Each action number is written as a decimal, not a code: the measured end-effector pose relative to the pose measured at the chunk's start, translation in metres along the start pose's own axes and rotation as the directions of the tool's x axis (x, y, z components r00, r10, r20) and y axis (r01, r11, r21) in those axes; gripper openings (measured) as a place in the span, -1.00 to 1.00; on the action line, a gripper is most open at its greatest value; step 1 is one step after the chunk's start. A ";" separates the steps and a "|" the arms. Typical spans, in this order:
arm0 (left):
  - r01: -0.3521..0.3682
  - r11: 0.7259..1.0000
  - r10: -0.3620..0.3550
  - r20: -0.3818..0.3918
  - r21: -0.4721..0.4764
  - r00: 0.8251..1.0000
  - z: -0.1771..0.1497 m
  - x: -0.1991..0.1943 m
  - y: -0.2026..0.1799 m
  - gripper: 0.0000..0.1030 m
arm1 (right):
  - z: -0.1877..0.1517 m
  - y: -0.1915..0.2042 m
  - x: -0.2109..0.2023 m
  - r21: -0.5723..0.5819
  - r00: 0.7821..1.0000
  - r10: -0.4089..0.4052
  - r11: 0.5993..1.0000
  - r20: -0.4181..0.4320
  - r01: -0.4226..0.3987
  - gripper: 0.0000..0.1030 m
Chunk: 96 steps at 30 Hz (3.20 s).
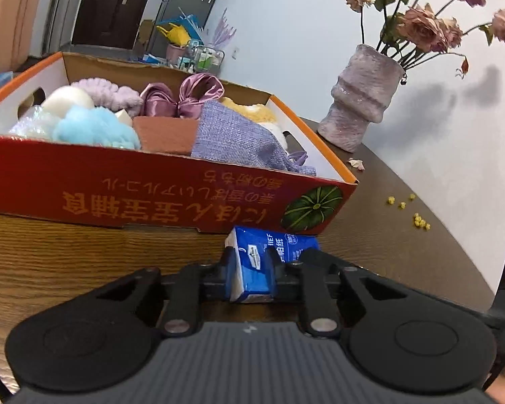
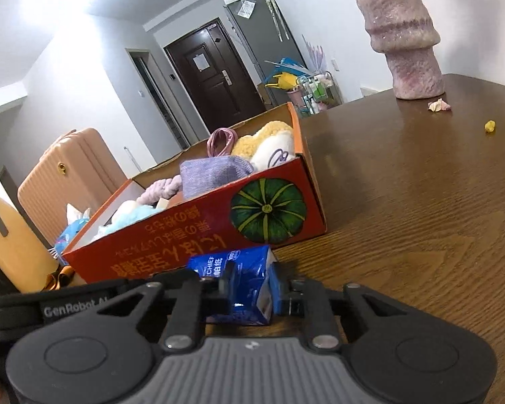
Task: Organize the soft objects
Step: 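Lift the blue carton with both tools and lower it into the box, then open both tools to release the carton and withdraw from the box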
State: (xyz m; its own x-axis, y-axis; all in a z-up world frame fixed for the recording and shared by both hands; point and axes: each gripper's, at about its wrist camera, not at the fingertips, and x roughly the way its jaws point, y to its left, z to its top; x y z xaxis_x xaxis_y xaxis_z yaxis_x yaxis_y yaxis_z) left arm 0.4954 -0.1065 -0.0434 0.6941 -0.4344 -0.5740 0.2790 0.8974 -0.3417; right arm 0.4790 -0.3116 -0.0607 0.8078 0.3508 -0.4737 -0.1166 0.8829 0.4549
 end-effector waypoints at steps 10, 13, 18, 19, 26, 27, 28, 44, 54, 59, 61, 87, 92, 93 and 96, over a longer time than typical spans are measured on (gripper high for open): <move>-0.070 0.997 0.066 0.096 0.041 0.993 -0.033 -0.093 -0.017 -0.67 | -0.036 0.043 -0.064 -0.047 0.998 0.059 0.997 0.023 -0.058 -0.74; -0.086 0.995 0.081 0.128 0.040 0.989 -0.055 -0.130 -0.020 -0.67 | -0.061 0.060 -0.093 -0.060 0.997 0.077 0.995 0.029 -0.075 -0.74; -0.071 0.997 0.064 0.179 0.036 0.982 -0.080 -0.180 -0.029 -0.67 | -0.079 0.073 -0.130 -0.055 0.993 0.120 0.991 0.009 -0.119 -0.74; -0.076 0.996 0.067 0.189 0.038 0.980 -0.083 -0.187 -0.030 -0.67 | -0.080 0.076 -0.138 -0.057 0.992 0.126 0.991 0.016 -0.125 -0.74; -0.061 0.997 0.049 0.246 0.042 0.968 -0.089 -0.227 -0.043 -0.67 | -0.081 0.097 -0.180 -0.103 0.986 0.145 0.985 0.079 -0.136 -0.74; -0.062 0.997 0.048 0.253 0.050 0.966 -0.090 -0.230 -0.046 -0.67 | -0.081 0.099 -0.186 -0.105 0.985 0.146 0.985 0.088 -0.137 -0.74; -0.064 0.997 0.049 0.258 0.052 0.965 -0.091 -0.234 -0.048 -0.67 | -0.081 0.100 -0.190 -0.106 0.984 0.148 0.985 0.094 -0.138 -0.74; -0.041 0.998 0.024 0.311 0.048 0.950 -0.044 -0.230 -0.041 -0.67 | -0.037 0.124 -0.189 -0.203 0.974 0.153 0.972 0.165 -0.118 -0.74; -0.055 0.998 0.050 0.254 0.014 0.966 0.067 -0.124 -0.005 -0.67 | 0.069 0.119 -0.077 -0.225 0.986 0.116 0.970 0.117 -0.087 -0.75; -0.098 0.995 0.096 0.192 -0.001 0.977 0.084 -0.061 0.021 -0.67 | 0.087 0.102 0.000 -0.186 0.997 0.068 0.981 0.039 -0.059 -0.74; -0.105 0.994 0.107 0.152 -0.022 0.983 0.087 -0.038 0.034 -0.67 | 0.089 0.096 0.027 -0.181 0.999 0.051 0.982 0.009 -0.049 -0.75; -0.345 0.932 0.306 0.262 0.115 0.915 0.095 -0.128 0.034 -0.04 | 0.115 0.113 -0.049 -0.288 0.993 -0.024 0.956 0.114 0.056 -0.61; -0.385 0.915 0.323 0.353 0.121 0.878 0.083 -0.183 0.015 0.45 | 0.112 0.131 -0.103 -0.328 0.984 -0.028 0.941 0.173 0.084 -0.40; -0.398 0.908 0.325 0.384 0.128 0.864 0.078 -0.192 0.011 0.50 | 0.109 0.134 -0.111 -0.342 0.981 -0.031 0.935 0.190 0.096 -0.27; -0.442 0.888 0.326 0.508 0.123 0.797 0.055 -0.220 -0.001 0.87 | 0.089 0.143 -0.141 -0.394 0.952 -0.015 0.908 0.307 0.141 0.52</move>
State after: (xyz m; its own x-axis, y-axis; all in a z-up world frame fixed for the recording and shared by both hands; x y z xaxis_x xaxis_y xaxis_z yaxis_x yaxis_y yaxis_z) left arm 0.3790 -0.0077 0.1238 0.9815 -0.0144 -0.1908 0.0228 0.9989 0.0422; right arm 0.4002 -0.2631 0.1383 0.9478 0.2248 -0.2261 -0.2194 0.9744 0.0490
